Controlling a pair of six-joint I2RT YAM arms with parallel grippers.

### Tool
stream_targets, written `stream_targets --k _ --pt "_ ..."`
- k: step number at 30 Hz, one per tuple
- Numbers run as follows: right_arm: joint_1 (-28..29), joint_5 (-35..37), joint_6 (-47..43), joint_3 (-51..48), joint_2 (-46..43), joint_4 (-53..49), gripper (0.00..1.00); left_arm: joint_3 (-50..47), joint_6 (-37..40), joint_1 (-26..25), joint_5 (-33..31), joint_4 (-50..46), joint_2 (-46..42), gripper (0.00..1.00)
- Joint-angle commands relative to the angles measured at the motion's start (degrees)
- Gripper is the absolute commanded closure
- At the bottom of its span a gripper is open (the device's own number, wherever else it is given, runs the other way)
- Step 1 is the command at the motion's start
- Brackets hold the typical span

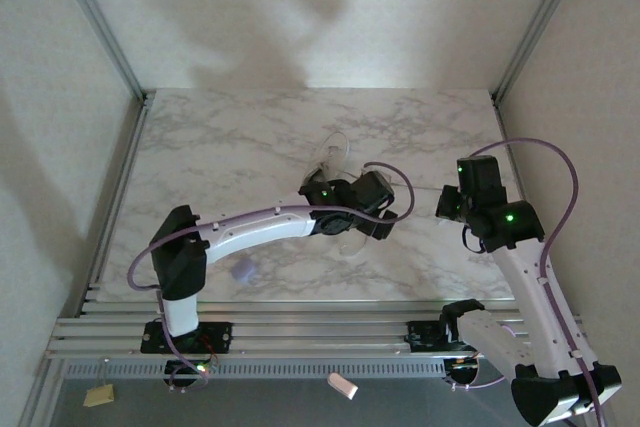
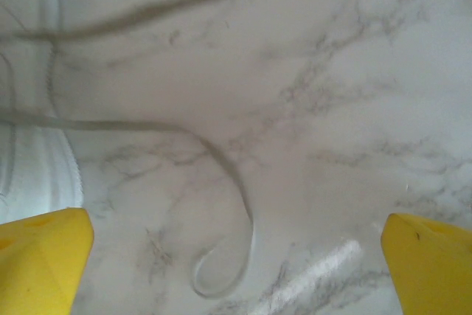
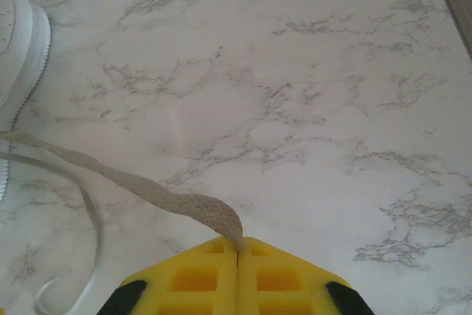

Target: Tie the shoes

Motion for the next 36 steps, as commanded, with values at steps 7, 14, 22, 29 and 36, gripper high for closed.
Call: stream_targets --k 7,14,22,29,36 --pt "0.4 -14.5 -1.9 0.1 -0.2 3.6 1.0 -12.3 0.3 1.4 4.8 14.9 -13.1 0.01" --pt "0.7 -29.4 8.9 -2.6 0.6 8.9 1.0 -29.5 -7.9 7.7 12.2 33.1 -27.3 0.09" --pt "4.2 -40.5 16.6 -4.9 1.0 16.5 1.0 -38.3 -4.4 5.8 14.0 39.9 -30.8 0.08" --pt "4.6 -42.5 -6.7 2.2 1.1 5.9 1.0 -38.9 5.1 6.7 4.8 39.1 -36.1 0.0" --pt "4.8 -39.5 -18.3 3.2 1.8 14.8 1.0 -38.8 7.9 12.5 7.8 41.4 -42.3 0.0"
